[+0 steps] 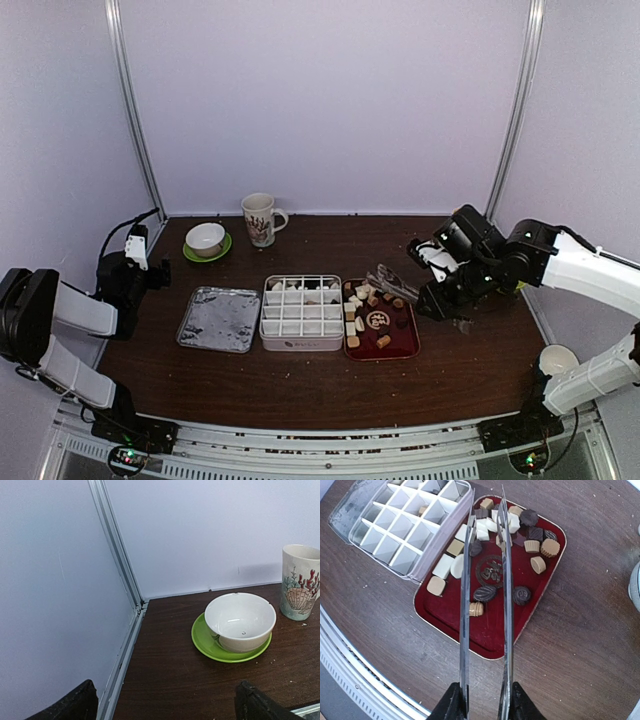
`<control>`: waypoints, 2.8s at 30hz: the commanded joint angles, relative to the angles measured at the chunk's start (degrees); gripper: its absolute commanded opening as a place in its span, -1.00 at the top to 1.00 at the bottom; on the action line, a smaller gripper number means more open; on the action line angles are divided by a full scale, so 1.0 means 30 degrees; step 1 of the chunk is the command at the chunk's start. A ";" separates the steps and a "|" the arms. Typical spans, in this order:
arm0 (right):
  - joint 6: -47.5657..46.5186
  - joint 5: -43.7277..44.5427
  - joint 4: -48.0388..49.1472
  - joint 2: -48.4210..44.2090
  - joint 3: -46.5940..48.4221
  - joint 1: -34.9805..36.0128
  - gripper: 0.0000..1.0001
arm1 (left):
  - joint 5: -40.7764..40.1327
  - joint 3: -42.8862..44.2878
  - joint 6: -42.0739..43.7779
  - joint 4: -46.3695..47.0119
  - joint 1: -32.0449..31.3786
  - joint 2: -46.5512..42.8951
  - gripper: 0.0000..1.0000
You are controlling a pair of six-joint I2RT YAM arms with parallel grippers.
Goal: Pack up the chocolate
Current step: Pick up the fake chocolate from the plate.
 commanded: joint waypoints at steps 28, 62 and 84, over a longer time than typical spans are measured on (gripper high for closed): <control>0.1613 -0.0885 -0.1615 0.0589 -0.3166 -0.1579 0.23 | 0.0124 -0.0089 -0.0144 0.0917 0.0158 0.0103 -0.96; 0.0673 -0.3283 -0.1013 0.0268 -0.1965 -0.1788 0.48 | 0.0123 -0.0087 -0.0133 0.0942 0.0157 0.0103 -0.96; 0.0348 -0.5033 0.0038 0.0063 -0.1087 -0.1784 0.50 | 0.0124 -0.0094 -0.0130 0.0937 0.0138 0.0103 -0.95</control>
